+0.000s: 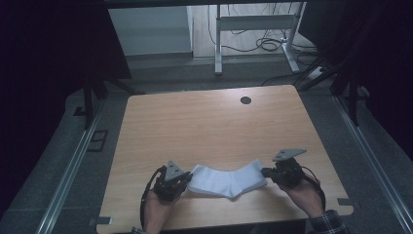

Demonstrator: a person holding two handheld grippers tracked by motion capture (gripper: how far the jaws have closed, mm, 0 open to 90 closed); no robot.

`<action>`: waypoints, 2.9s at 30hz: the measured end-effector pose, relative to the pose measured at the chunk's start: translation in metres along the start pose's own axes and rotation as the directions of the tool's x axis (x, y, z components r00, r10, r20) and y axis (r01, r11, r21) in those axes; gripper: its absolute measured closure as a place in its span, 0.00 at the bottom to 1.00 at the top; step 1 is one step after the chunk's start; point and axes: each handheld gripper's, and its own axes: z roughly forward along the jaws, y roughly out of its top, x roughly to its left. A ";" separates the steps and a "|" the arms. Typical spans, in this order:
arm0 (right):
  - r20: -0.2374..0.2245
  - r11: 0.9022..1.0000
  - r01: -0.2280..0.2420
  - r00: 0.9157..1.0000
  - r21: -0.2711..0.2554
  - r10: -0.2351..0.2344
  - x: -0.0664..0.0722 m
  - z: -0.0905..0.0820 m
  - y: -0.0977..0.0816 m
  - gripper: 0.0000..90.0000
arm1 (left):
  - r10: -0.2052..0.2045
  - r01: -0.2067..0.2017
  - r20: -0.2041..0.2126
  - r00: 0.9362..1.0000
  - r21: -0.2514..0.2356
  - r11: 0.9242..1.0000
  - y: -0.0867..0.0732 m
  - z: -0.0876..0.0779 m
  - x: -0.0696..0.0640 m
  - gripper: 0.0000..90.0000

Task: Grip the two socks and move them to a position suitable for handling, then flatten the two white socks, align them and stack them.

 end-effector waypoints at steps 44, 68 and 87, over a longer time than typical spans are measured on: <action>0.016 0.996 -0.068 0.998 0.056 0.067 -0.008 0.032 -0.008 0.89 | -0.051 0.050 0.017 0.999 0.052 0.997 -0.004 0.046 0.017 0.91; 0.106 0.997 -0.061 0.992 -0.047 0.066 -0.040 0.038 0.058 0.89 | -0.030 0.032 -0.099 0.995 0.022 0.999 0.056 0.063 0.058 0.91; 0.101 0.995 -0.090 0.990 -0.051 0.095 -0.045 0.060 0.052 0.61 | -0.040 0.042 -0.145 0.989 0.016 0.999 0.049 0.076 0.063 0.57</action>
